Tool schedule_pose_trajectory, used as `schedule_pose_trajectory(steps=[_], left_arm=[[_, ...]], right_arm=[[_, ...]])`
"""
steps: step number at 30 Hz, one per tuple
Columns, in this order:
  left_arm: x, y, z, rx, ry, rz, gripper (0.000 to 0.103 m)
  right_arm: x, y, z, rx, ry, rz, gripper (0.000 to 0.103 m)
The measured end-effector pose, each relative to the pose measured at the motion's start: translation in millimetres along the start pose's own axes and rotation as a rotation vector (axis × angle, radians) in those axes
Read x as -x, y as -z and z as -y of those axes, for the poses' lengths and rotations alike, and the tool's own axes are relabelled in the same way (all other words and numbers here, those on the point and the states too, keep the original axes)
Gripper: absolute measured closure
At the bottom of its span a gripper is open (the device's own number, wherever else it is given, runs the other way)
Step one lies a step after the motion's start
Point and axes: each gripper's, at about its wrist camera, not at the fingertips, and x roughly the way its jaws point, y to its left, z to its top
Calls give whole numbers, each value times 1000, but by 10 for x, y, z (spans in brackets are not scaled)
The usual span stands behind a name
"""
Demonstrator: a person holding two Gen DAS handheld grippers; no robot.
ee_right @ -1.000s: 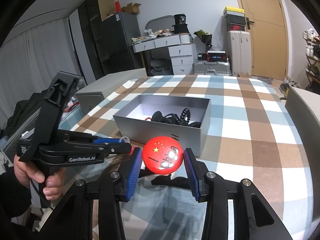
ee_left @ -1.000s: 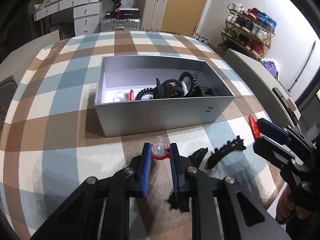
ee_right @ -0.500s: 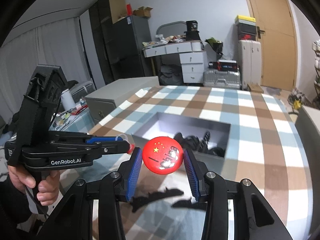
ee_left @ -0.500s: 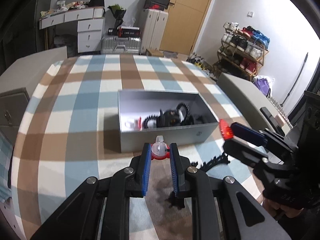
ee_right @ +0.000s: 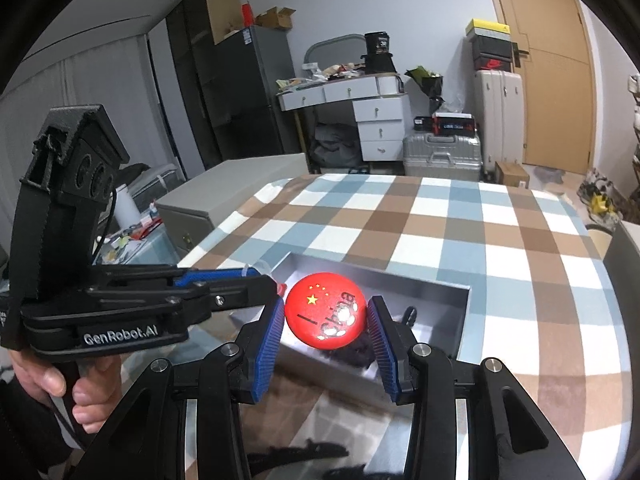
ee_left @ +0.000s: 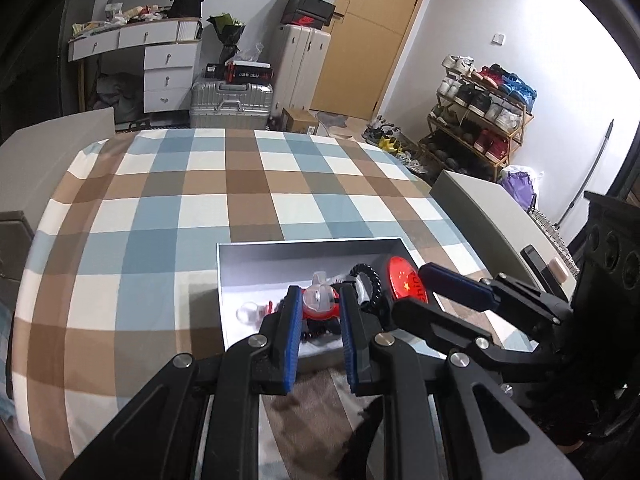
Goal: Organize jewelry
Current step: 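Carry the red badge and clear item over the silver box with both tools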
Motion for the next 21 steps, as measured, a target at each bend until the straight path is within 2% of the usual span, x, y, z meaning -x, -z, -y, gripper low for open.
schedule_pose_trajectory(steps=[10,21], left_arm=[[-164,-67,-68,29,15,-39,90],[-277,-97,-153,57,43,-76,90]], right_arm=[[-317,-134,97,3,9,-47,61],[-489,-154,296,-72,20,-97,61]])
